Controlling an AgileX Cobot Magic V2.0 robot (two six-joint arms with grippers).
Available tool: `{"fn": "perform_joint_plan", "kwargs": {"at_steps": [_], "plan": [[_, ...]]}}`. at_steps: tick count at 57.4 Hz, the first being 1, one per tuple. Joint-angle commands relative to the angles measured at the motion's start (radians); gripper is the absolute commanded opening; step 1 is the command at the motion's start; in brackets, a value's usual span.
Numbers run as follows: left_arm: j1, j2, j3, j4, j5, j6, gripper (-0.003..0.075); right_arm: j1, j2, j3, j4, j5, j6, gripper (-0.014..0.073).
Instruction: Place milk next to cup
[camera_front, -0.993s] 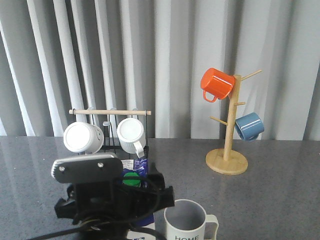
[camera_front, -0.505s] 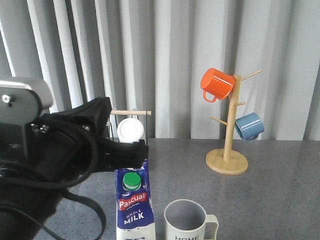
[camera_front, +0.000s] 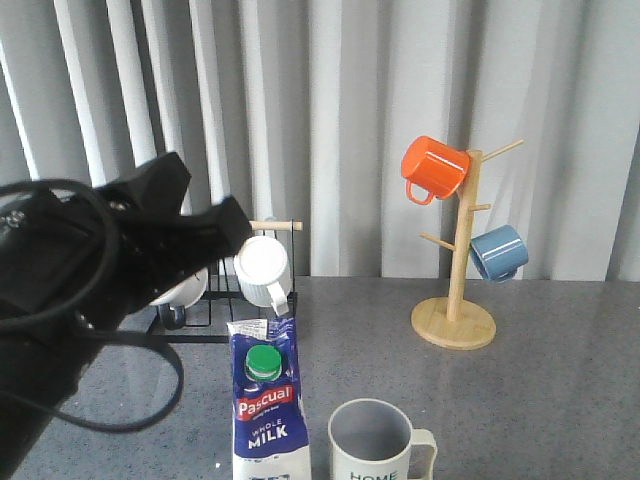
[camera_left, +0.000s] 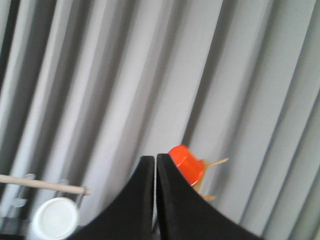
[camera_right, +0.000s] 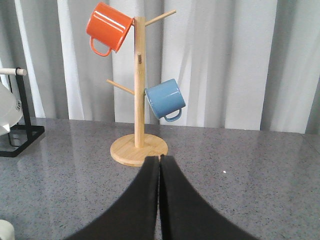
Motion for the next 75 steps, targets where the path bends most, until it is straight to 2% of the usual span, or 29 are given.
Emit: {"fn": "perform_joint_plan", "kwargs": {"at_steps": [1, 6, 11, 16, 19, 23, 30, 45, 59, 68, 75], "plan": [[-0.004, -0.022, -0.042, 0.197, 0.022, -0.279, -0.0008, -0.006, -0.001, -0.027, -0.003, -0.075, -0.004, -0.0009], [-0.004, -0.022, -0.042, 0.37, 0.111, -0.491, -0.0008, -0.006, -0.001, -0.027, -0.003, -0.075, -0.004, -0.0009], [-0.004, -0.024, -0.042, 0.659, 0.245, -0.676, -0.0008, -0.006, -0.001, -0.027, -0.003, -0.075, -0.004, -0.0009], [-0.004, -0.025, -0.03, 0.905, 0.398, -0.752, -0.0008, -0.006, -0.001, -0.027, -0.003, -0.075, -0.004, -0.0009], [-0.004, -0.045, -0.003, 0.979, 0.468, -0.765, -0.0008, -0.006, -0.001, -0.027, -0.003, -0.075, -0.004, -0.0009], [0.001, -0.089, 0.062, 0.984, 0.507, -0.765, -0.0008, -0.006, -0.001, -0.027, -0.003, -0.075, -0.004, -0.0009], [0.07, -0.222, 0.247, 0.943, 0.483, -0.762, -0.0007, -0.006, -0.001, -0.027, -0.003, -0.075, -0.004, -0.0009], [0.401, -0.575, 0.63, 0.978, 0.464, -0.806, -0.0007, -0.006, -0.001, -0.027, -0.003, -0.075, -0.004, -0.0009], [0.639, -0.848, 0.917, 1.048, 0.466, -0.808, -0.0007, -0.006, -0.001, -0.027, -0.003, -0.075, -0.004, -0.0009], [0.766, -0.983, 1.036, 1.069, 0.478, -0.844, -0.0007, -0.006, -0.001, -0.027, -0.003, -0.075, -0.004, -0.0009], [0.836, -1.057, 1.06, 1.17, 0.57, -0.933, -0.0007, -0.006, -0.001, -0.027, -0.003, -0.075, -0.004, -0.0009]]}}
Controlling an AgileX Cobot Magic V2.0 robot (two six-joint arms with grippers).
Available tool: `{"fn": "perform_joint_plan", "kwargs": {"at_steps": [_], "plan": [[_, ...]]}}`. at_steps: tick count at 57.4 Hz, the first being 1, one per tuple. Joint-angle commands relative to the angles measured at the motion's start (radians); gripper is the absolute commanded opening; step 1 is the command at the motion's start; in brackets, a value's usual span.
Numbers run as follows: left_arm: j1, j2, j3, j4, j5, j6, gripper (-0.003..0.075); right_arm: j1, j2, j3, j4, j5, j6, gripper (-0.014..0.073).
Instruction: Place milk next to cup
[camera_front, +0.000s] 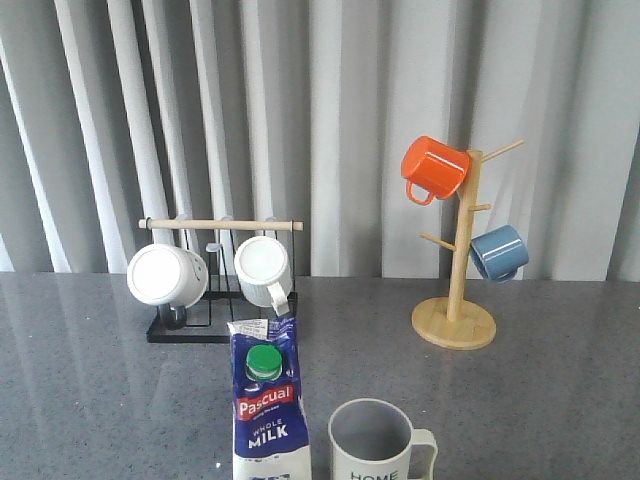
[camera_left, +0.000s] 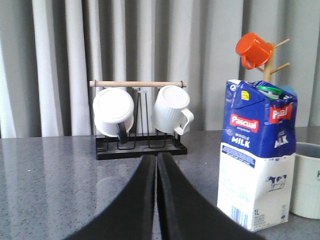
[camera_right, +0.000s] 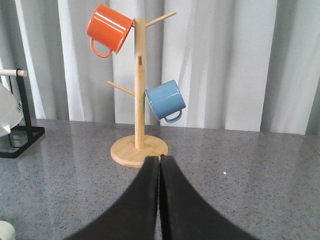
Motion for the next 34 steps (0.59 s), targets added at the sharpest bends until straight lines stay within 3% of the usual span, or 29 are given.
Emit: {"fn": "perform_joint_plan", "kwargs": {"at_steps": [1, 13, 34], "plan": [[0.049, -0.038, -0.013, 0.086, 0.011, -0.086, -0.0007, -0.006, -0.001, -0.027, -0.003, -0.074, -0.004, -0.0009], [0.138, -0.116, -0.013, 0.139, 0.167, -0.152, -0.0007, -0.006, -0.001, -0.027, -0.003, -0.074, -0.004, -0.0009], [0.263, -0.193, -0.011, 0.156, 0.27, -0.144, -0.0007, -0.006, -0.001, -0.027, -0.003, -0.074, -0.004, -0.0009]]}}
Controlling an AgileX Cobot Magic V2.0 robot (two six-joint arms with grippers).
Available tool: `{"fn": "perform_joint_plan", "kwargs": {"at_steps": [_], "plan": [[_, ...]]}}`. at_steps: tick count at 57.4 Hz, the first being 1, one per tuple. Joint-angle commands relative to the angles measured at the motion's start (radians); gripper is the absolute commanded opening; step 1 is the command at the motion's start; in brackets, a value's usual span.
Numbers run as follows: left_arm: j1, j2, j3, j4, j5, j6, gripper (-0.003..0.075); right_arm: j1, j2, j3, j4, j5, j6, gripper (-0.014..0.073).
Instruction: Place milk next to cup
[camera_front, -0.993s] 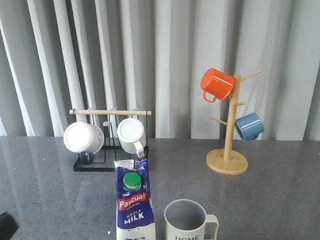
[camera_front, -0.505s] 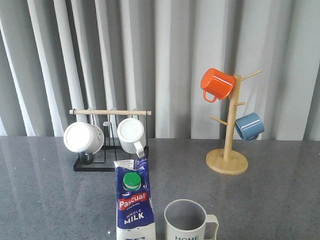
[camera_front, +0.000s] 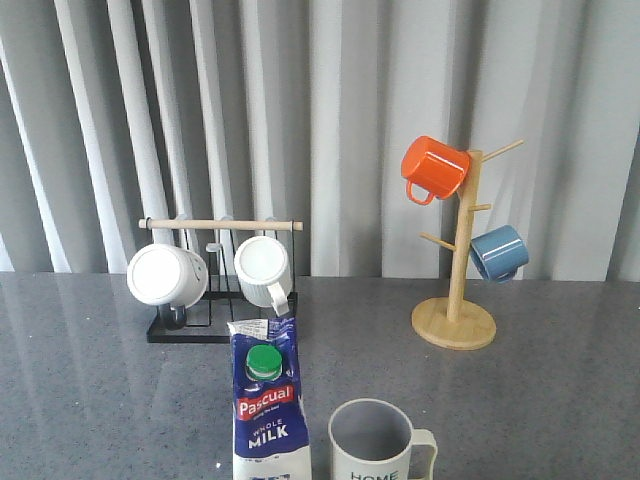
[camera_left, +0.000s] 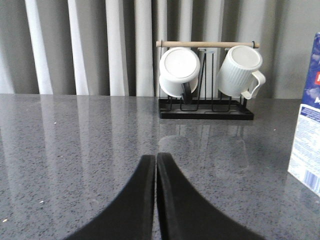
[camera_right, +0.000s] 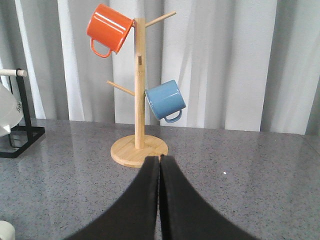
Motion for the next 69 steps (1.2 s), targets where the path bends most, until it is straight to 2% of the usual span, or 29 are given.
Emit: {"fn": "perform_joint_plan", "kwargs": {"at_steps": [1, 69], "plan": [[0.031, -0.012, -0.013, 0.003, -0.048, -0.003, -0.0007, -0.006, -0.001, -0.027, -0.003, -0.074, -0.004, -0.0009], [0.045, -0.011, -0.021, 0.003, -0.048, -0.013, -0.0006, -0.006, -0.02, -0.025, -0.003, -0.069, -0.004, -0.0009]]}}
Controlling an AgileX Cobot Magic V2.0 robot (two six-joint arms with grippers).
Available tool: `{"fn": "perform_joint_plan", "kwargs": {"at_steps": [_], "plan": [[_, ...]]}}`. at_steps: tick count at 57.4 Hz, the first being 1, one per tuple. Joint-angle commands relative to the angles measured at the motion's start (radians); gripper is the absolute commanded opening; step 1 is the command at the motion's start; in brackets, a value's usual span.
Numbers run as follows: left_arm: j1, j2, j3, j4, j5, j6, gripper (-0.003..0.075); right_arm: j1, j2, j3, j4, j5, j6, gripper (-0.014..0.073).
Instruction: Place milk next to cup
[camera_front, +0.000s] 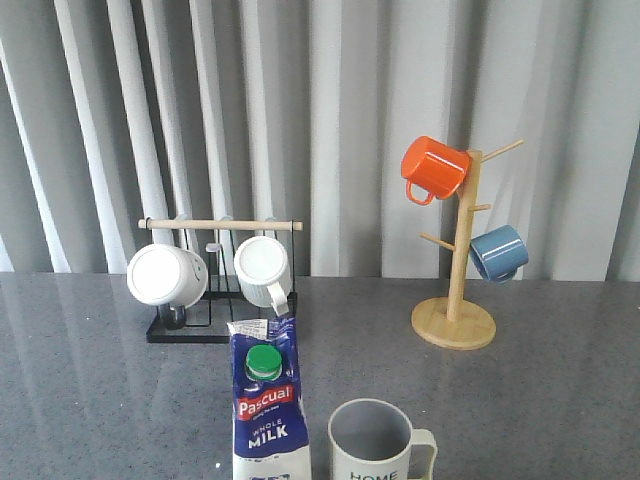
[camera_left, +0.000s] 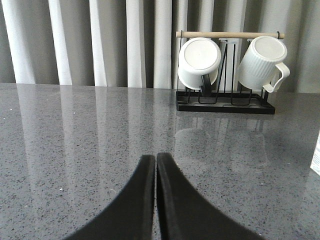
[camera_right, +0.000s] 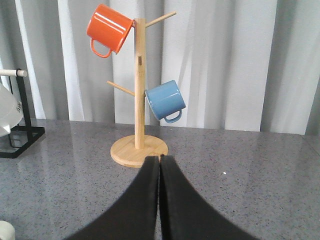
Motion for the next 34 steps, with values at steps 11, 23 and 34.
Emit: {"fn": "perform_joint_plan", "kwargs": {"at_steps": [11, 23, 34], "plan": [[0.0, -0.011, -0.021, 0.0, -0.07, -0.009, -0.0006, -0.007, -0.231, 0.024, -0.009, 0.032, -0.096, -0.0009], [0.0, -0.011, -0.021, 0.0, -0.07, -0.009, -0.0006, -0.006, -0.521, 0.293, -0.001, 0.018, -0.062, -0.0009], [0.0, -0.011, -0.021, 0.0, -0.07, -0.009, -0.0006, -0.006, -0.766, 0.439, -0.003, 0.174, 0.051, -0.0009]]}}
